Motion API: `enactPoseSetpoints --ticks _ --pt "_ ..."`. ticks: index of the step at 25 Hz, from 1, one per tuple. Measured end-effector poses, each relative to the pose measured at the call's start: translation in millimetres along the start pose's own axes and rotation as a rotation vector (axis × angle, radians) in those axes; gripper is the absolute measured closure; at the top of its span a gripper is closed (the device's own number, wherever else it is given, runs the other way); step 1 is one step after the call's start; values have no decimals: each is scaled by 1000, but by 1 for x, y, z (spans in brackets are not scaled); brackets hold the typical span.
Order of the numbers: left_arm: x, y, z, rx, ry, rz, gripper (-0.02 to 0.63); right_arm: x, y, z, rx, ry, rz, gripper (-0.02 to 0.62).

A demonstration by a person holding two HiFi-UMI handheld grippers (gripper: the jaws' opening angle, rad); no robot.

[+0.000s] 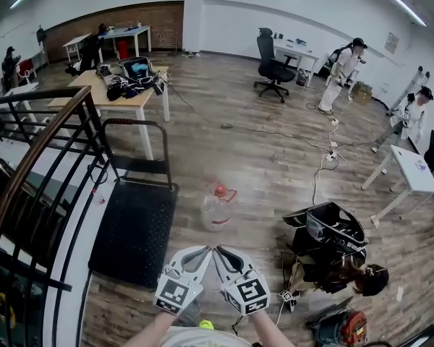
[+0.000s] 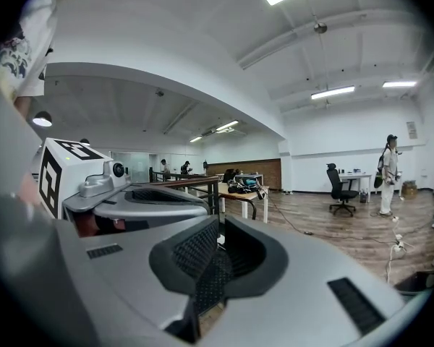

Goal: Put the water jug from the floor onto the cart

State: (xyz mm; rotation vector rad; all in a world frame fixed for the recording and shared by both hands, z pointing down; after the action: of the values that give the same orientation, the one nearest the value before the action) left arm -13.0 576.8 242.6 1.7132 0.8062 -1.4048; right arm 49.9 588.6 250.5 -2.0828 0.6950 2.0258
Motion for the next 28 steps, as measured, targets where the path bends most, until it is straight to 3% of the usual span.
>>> enactPoseSetpoints --ticks 17,21,28 --pt "13 117 154 -91 25 5 594 48 156 -101 -89 -6 11 574" --pt "7 135 177 -118 23 11 594 48 180 -114 -112 8 13 574" --pt "4 154 208 -95 31 16 594 52 215 -131 -93 3 16 574"
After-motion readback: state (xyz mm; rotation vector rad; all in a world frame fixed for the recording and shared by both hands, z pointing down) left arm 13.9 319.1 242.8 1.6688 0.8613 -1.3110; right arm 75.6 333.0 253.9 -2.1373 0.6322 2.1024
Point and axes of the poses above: the fingertips, and each gripper's own axes: y forward along the fingers, z to its left, x out of its top, the point moved 4 cm from there along -y, backward along the fingers, and after that the axes turned 1 degree about y, right-handed, at the moved point
